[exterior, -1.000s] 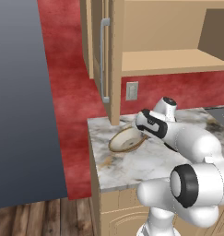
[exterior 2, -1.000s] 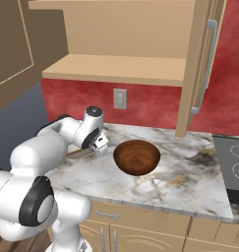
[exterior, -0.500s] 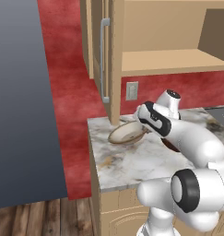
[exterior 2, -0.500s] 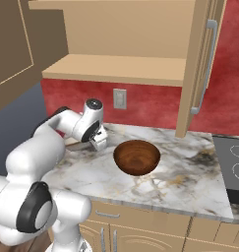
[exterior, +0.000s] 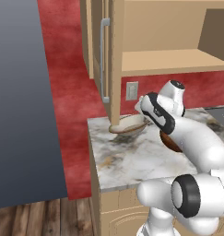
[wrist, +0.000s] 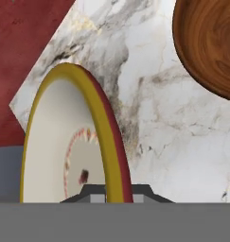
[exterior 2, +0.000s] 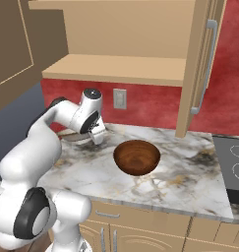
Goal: Open the cabinet. Pick the bowls from the counter and place them in the cabinet. Then close the cabinet.
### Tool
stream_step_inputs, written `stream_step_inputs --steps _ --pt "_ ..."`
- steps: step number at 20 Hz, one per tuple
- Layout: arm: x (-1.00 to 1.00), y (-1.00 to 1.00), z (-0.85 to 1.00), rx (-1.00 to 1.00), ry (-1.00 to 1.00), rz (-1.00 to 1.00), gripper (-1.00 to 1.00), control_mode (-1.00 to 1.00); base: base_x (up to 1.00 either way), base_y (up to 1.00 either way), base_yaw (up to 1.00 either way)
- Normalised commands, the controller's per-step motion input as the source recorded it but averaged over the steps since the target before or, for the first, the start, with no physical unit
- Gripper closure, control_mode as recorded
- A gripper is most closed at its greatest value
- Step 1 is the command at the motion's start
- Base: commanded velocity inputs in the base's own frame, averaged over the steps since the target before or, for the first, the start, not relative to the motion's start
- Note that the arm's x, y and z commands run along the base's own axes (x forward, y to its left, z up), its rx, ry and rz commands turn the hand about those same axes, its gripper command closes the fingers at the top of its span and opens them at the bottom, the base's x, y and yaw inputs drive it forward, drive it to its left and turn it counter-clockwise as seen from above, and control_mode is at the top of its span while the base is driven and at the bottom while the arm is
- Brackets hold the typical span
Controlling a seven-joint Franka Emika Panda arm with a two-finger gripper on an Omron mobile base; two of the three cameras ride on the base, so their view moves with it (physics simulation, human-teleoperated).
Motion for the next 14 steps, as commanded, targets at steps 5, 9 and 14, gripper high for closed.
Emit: stream_step_inputs --steps 5,9,14 --pt "-0.23 -0.03 0.36 0.04 -0.01 -0.06 1.00 -1.00 0.00 0.00 0.00" --pt "-0.58 -0.19 0.37 0.06 0.00 -0.04 1.00 -1.00 0.00 0.00 0.00" --pt "-0.74 -0.34 0.28 0.11 -0.06 0.00 1.00 -1.00 0.00 0.00 0.00"
